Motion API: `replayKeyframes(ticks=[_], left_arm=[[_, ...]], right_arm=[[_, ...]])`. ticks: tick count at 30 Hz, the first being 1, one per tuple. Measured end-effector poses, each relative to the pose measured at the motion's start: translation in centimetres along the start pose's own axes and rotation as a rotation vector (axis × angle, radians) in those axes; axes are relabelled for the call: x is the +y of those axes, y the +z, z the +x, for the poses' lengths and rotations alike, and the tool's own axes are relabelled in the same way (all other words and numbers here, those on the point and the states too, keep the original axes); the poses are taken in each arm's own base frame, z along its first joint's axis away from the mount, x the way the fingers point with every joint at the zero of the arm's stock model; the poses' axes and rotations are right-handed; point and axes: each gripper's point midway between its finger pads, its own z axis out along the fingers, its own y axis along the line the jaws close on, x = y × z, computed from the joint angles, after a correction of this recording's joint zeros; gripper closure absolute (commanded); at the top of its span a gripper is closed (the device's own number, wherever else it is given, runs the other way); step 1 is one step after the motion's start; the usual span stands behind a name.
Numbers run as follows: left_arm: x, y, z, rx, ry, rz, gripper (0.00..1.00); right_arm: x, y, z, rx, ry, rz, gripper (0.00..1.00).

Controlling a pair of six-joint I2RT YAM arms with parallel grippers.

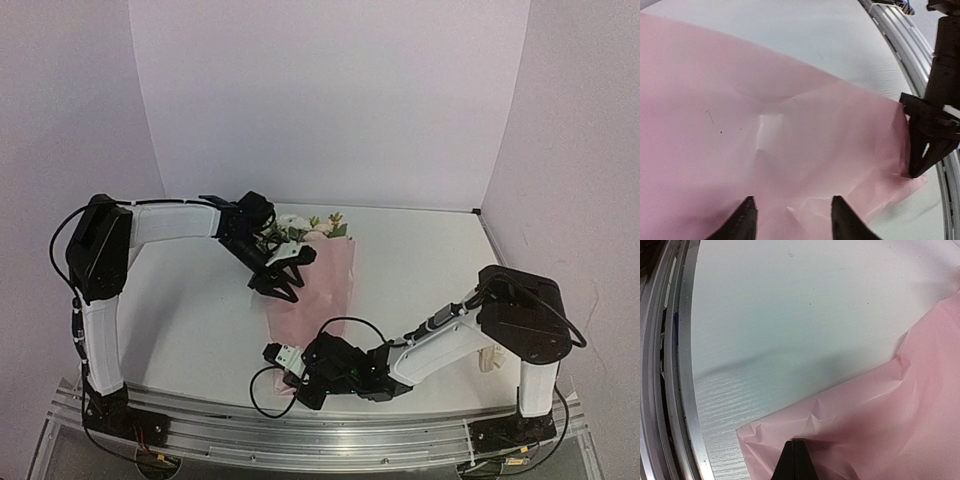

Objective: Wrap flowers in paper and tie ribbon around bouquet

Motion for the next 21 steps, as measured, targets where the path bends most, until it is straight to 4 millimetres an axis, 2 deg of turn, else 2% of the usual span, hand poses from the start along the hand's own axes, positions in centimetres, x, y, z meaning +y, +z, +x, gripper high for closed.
replayKeyframes(ticks=[3, 6, 9, 17, 21], left_arm=[[-2.8, -0.3, 0.6, 0.015, 0.018, 0.053, 0.64], [-6.2, 1.2, 3.5, 0.071, 0.003, 0.129, 0.62], [-7.9, 2.6, 6.0, 0.132, -0.003, 0.169, 0.61], [-5.6, 4.8, 8.7, 0.205, 0.003, 0.121, 0.63], [-5.0, 4.6, 9.3, 0.196, -0.009, 0.127, 0.58]], right_arm=[[-0.1, 0.0, 0.0, -0.001, 0.008, 0.007, 1.0], [0.0, 0.0, 0.0, -0.004, 0.012, 0.006, 1.0], [0.0, 0.0, 0.1, -0.009, 0.013, 0.006, 1.0], [0.1, 0.0, 0.1, -0.013, 0.031, -0.004, 1.0], [0.2, -0.1, 0.2, -0.022, 0.058, -0.012, 1.0]])
